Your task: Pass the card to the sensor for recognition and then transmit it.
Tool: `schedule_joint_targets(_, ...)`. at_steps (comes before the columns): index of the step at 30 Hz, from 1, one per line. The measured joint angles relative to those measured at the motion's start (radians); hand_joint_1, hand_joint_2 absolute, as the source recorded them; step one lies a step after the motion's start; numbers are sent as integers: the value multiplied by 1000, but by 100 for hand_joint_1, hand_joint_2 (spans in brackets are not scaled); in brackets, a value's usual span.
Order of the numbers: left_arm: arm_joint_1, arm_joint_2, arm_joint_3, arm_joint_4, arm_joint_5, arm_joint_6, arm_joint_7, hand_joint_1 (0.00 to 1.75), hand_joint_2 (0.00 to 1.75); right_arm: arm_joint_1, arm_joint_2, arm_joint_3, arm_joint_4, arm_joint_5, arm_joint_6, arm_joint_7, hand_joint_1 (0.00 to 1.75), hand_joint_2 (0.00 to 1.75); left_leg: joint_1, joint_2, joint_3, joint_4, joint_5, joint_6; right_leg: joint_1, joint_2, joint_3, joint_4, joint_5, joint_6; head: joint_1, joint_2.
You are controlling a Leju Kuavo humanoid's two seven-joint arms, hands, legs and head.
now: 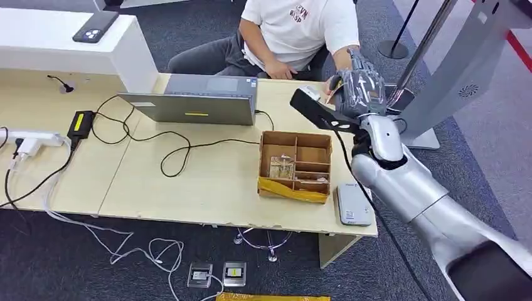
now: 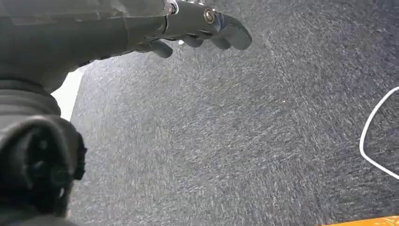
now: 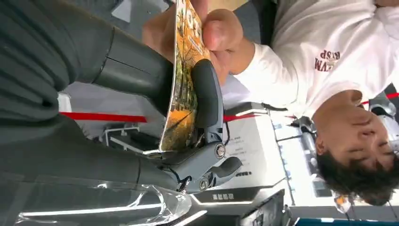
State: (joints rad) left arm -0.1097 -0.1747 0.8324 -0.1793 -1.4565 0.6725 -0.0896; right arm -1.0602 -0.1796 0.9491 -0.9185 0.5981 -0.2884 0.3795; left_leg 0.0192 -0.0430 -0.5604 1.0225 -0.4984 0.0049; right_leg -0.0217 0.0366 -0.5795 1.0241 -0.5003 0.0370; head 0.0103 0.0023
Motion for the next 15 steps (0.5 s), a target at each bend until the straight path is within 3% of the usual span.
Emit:
schedule_joint_targets(1,0,0,-1,0,1,0,0,0,0,0,8,2,17,-1,-3,-4,159,175,0,-1,0,0,0,0,0,-1,0,0,0,0,-1,0)
schedule_joint_targets(2,0,0,-2,0,1,0,0,0,0,0,18,5,32,-2,-5,-8,73,175,0,-1,0,0,0,0,0,-1,0,0,0,0,0,0)
schedule_joint_targets(3,1,0,-3,0,1,0,0,0,0,0,22,9,43,-4,-7,-10,12,175,0,-1,-1,0,0,0,0,-1,0,0,0,0,0,0)
schedule_joint_targets(6,3,2,-6,0,2,0,2,0,0,-2,42,17,81,-10,-12,-14,12,175,0,-1,0,0,0,0,0,0,0,0,0,0,0,0)
schedule_joint_targets(7,3,3,-7,0,2,0,4,0,0,-2,47,20,96,-14,-13,-14,0,175,0,-1,0,0,0,0,0,0,0,0,0,0,0,0)
schedule_joint_targets(15,5,4,-24,0,1,0,5,0,0,4,59,36,154,-16,-57,-4,0,175,0,0,0,0,0,0,0,0,0,0,0,0,0,0)
